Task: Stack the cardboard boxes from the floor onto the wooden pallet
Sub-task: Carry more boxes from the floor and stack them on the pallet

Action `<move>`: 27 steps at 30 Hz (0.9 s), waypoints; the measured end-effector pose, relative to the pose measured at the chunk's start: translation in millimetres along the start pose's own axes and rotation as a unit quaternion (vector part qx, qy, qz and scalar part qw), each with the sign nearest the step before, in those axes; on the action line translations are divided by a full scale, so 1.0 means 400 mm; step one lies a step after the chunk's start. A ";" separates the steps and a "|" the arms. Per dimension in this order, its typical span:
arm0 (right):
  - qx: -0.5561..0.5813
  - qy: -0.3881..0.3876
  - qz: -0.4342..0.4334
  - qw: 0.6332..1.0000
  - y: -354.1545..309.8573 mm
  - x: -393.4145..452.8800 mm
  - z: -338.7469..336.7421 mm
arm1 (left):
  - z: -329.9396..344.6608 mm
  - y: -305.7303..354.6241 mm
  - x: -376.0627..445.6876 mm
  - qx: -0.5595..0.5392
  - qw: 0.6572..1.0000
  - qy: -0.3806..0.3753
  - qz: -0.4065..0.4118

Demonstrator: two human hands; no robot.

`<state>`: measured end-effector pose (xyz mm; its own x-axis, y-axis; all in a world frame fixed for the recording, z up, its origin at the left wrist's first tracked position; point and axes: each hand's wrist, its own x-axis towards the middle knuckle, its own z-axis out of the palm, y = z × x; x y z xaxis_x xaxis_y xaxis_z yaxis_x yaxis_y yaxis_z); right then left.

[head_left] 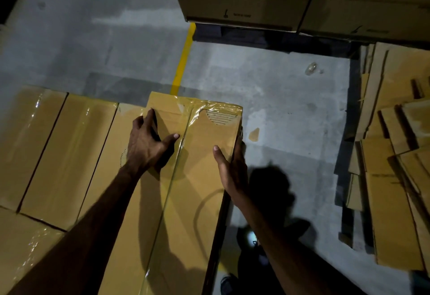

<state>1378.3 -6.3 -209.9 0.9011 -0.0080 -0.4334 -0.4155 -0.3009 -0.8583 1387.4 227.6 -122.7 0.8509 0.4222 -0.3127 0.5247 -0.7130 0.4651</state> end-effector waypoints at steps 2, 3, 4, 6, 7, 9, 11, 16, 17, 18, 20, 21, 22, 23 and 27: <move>-0.002 -0.003 0.006 1.000 -0.001 -0.001 -0.003 | 0.004 0.002 0.002 0.003 1.000 0.004 -0.006; -0.005 -0.002 0.005 1.000 -0.002 -0.001 -0.003 | 0.006 0.001 0.003 0.003 1.000 0.004 -0.006; -0.008 -0.002 0.003 1.000 -0.001 -0.001 -0.003 | 0.006 -0.002 0.004 0.003 1.000 0.003 -0.005; -0.010 -0.005 0.003 1.000 -0.001 -0.001 -0.004 | 0.007 -0.008 0.006 0.003 1.000 0.000 -0.004; -0.012 -0.006 0.004 1.000 -0.001 -0.001 -0.006 | 0.008 -0.010 0.007 0.002 1.000 -0.001 -0.005; -0.018 -0.008 0.007 1.000 0.001 -0.001 -0.008 | 0.009 -0.015 0.009 0.000 1.000 -0.006 -0.008; -0.025 -0.019 0.008 0.999 -0.001 -0.003 -0.014 | 0.013 -0.017 0.008 0.006 1.000 -0.005 -0.014; -0.049 -0.057 0.039 0.996 -0.016 -0.028 -0.037 | 0.026 -0.017 -0.051 0.043 0.998 0.029 -0.034; -0.060 -0.063 0.045 0.995 -0.019 -0.040 -0.043 | 0.029 -0.026 -0.074 0.050 0.998 0.035 -0.031; -0.073 -0.070 0.049 0.994 -0.020 -0.057 -0.049 | 0.032 -0.040 -0.103 0.053 0.997 0.040 -0.030; -0.099 -0.079 0.043 0.991 -0.012 -0.100 -0.063 | 0.036 -0.080 -0.174 0.047 0.996 0.047 -0.052; -0.102 -0.087 0.039 0.990 -0.004 -0.127 -0.069 | 0.037 -0.104 -0.215 0.043 0.996 0.049 -0.067; -0.102 -0.097 0.041 0.989 0.008 -0.154 -0.072 | 0.036 -0.130 -0.261 0.042 0.995 0.050 -0.077; -0.105 -0.108 0.043 0.988 0.010 -0.187 -0.077 | 0.035 -0.158 -0.310 0.043 0.994 0.050 -0.083; -0.147 -0.147 0.054 0.977 0.009 -0.338 -0.099 | 0.028 -0.272 -0.509 0.043 0.993 0.043 -0.106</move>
<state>1259.7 -44.0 -143.6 0.7617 0.2063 -0.6142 -0.4136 -0.5749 -0.7060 1156.7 212.9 -119.0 0.7233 0.6104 -0.3229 0.6905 -0.6469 0.3236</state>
